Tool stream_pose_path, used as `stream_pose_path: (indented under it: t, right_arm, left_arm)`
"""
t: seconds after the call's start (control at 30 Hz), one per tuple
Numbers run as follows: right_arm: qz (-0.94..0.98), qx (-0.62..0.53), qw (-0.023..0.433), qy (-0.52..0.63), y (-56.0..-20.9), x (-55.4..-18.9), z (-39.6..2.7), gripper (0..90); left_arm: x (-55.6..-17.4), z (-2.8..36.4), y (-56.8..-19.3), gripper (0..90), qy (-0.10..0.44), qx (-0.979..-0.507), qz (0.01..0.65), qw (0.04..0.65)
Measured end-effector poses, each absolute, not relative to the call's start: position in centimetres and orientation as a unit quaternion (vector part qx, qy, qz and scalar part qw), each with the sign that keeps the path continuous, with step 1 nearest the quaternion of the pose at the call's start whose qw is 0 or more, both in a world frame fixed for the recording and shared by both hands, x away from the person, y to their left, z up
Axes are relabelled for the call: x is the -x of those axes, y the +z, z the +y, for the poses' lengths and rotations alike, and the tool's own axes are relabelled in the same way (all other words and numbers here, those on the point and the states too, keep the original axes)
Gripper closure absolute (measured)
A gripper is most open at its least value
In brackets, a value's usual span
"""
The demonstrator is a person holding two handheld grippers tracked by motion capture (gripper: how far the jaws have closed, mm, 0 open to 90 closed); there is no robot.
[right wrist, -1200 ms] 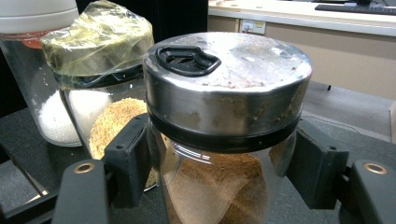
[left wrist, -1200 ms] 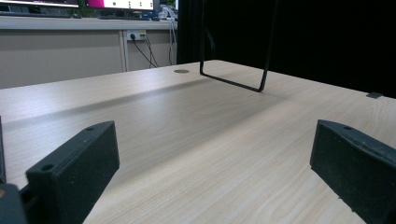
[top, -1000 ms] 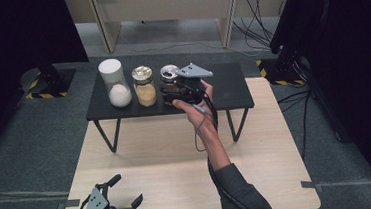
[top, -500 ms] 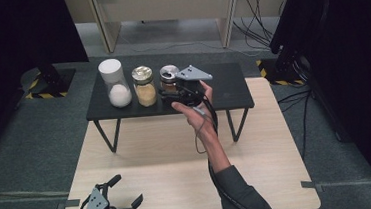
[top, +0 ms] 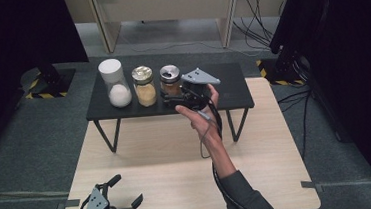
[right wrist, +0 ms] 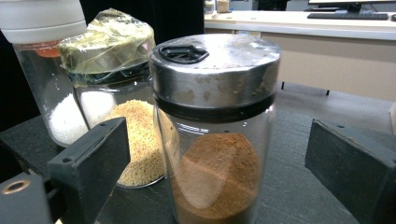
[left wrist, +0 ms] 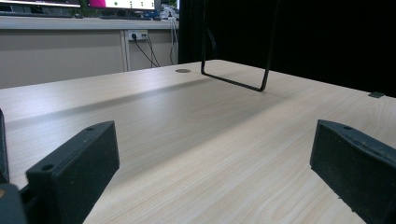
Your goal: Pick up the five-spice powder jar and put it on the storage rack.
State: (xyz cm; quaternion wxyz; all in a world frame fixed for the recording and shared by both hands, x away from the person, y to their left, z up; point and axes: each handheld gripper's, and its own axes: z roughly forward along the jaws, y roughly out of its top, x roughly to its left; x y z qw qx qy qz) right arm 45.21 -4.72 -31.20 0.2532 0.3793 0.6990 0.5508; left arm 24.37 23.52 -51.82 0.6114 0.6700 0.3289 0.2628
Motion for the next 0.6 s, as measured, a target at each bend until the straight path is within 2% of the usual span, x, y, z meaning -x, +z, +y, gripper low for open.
stream_pose_path:
  t: [0.1,0.6]
  right_arm:
    - [0.698,-0.379,0.252,0.553,-31.1,-44.9,-4.9,3.1]
    - [0.691,-0.377,0.24,0.568,-32.1,-43.7,-5.7,2.2]
  left_arm:
    - [-24.4,23.5,-51.8,0.7,0.263,-0.67,0.329,0.611]
    - [-24.4,23.5,-51.8,0.7,0.264,-0.67,0.329,0.611]
